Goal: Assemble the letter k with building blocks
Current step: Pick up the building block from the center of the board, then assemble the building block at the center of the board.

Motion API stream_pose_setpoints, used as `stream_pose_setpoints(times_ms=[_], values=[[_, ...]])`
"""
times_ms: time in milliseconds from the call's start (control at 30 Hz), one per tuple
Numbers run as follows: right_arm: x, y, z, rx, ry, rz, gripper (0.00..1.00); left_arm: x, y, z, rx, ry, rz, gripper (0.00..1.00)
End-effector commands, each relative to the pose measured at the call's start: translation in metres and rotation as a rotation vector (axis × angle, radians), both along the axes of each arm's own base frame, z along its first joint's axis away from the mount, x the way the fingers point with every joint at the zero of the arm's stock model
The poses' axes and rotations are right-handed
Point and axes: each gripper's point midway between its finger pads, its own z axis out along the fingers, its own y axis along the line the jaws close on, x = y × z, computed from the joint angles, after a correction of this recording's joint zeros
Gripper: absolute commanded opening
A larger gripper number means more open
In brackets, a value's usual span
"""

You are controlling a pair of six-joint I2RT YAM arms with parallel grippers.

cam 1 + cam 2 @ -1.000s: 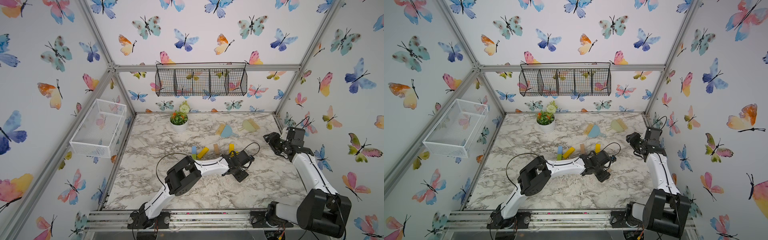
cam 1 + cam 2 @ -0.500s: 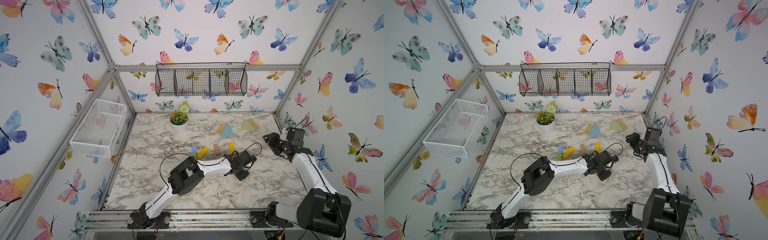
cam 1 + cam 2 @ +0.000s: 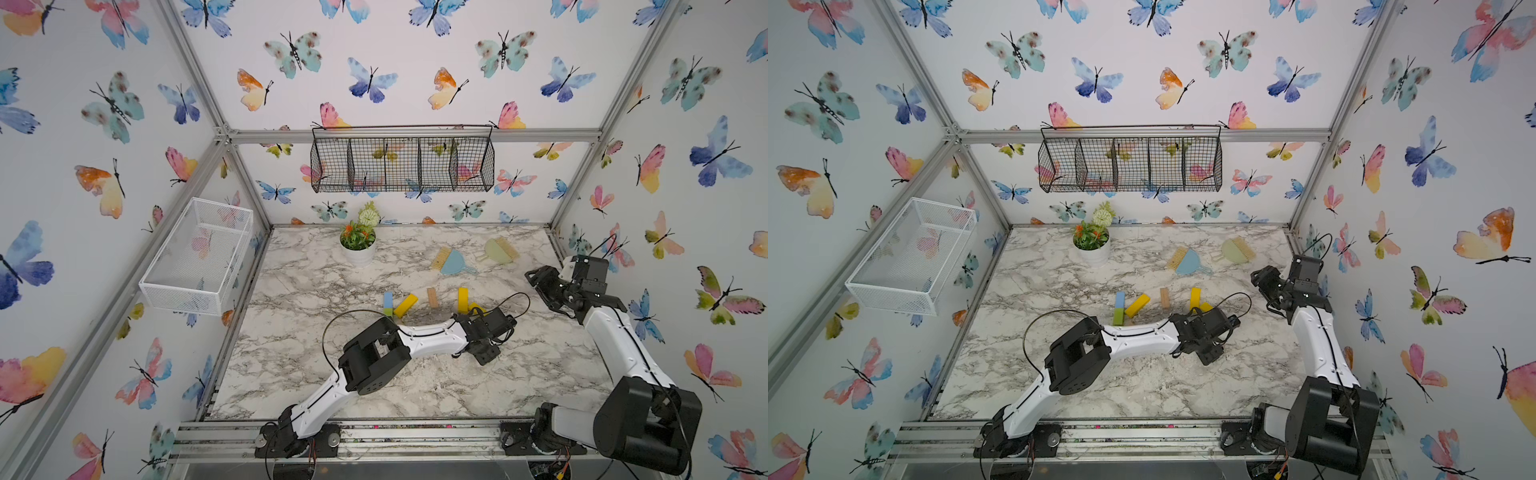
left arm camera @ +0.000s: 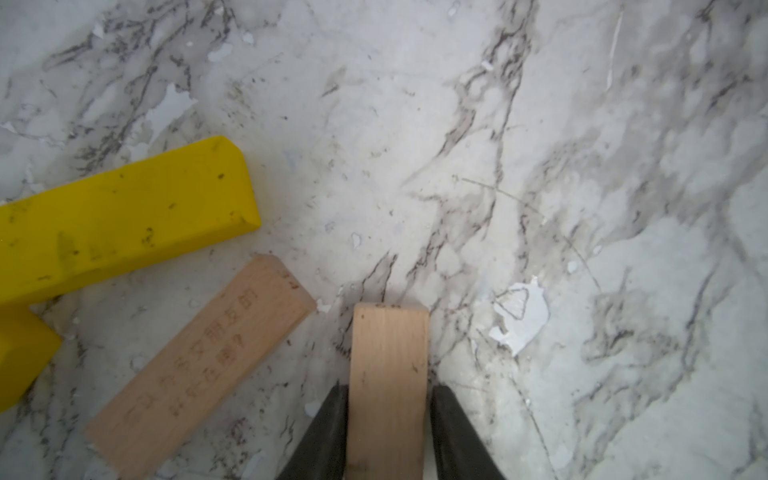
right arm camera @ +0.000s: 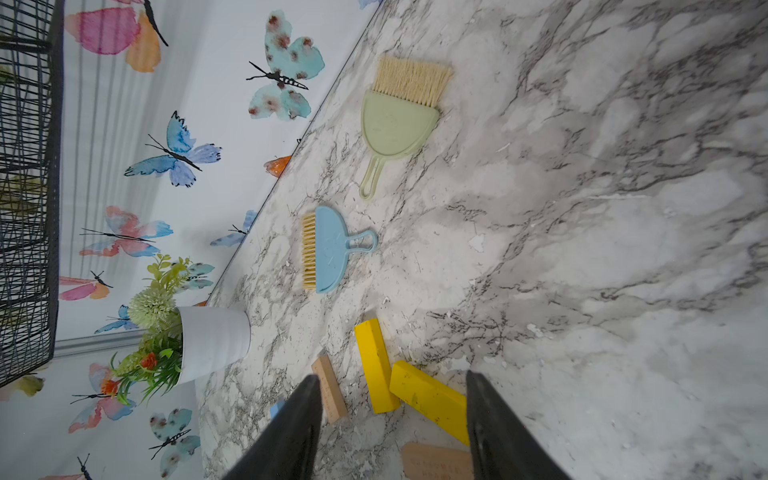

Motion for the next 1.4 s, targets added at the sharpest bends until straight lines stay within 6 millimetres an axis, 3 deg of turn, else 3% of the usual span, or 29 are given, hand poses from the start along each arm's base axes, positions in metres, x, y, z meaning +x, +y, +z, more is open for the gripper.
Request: stream_pose_setpoints(times_ms=[0, 167, 367, 533, 567, 667, 800, 900, 1100, 1367], values=[[-0.001, 0.000, -0.005, 0.008, 0.006, 0.005, 0.57, -0.002, 0.018, -0.024, 0.105, 0.010, 0.011, 0.29], [-0.002, 0.000, -0.006, 0.008, 0.011, 0.004, 0.57, 0.008, 0.018, 0.010, 0.061, -0.023, 0.053, 0.19], [-0.003, 0.000, -0.009, 0.010, 0.015, 0.004, 0.57, 0.023, 0.036, 0.072, -0.066, -0.022, 0.145, 0.09], [-0.003, 0.002, -0.011, 0.023, 0.017, 0.011, 0.57, 0.042, 0.063, 0.104, -0.142, 0.001, 0.258, 0.06], [-0.003, 0.002, -0.012, 0.022, 0.020, 0.009, 0.57, 0.049, 0.072, 0.120, -0.180, 0.001, 0.299, 0.06], [-0.003, 0.002, -0.011, 0.019, 0.017, 0.009, 0.58, 0.068, 0.100, 0.131, -0.239, 0.067, 0.471, 0.05], [-0.003, 0.002, -0.012, 0.021, 0.020, 0.011, 0.57, 0.085, 0.147, 0.117, -0.294, 0.207, 0.767, 0.00], [-0.002, 0.003, -0.013, 0.025, 0.021, 0.017, 0.57, 0.080, 0.163, 0.098, -0.298, 0.307, 0.898, 0.00], [-0.002, 0.006, -0.015, 0.035, 0.031, 0.033, 0.57, 0.074, 0.157, 0.067, -0.241, 0.384, 0.980, 0.00], [-0.003, 0.006, -0.016, 0.033, 0.037, 0.036, 0.57, 0.079, 0.149, 0.035, -0.066, 0.282, 1.028, 0.00]])
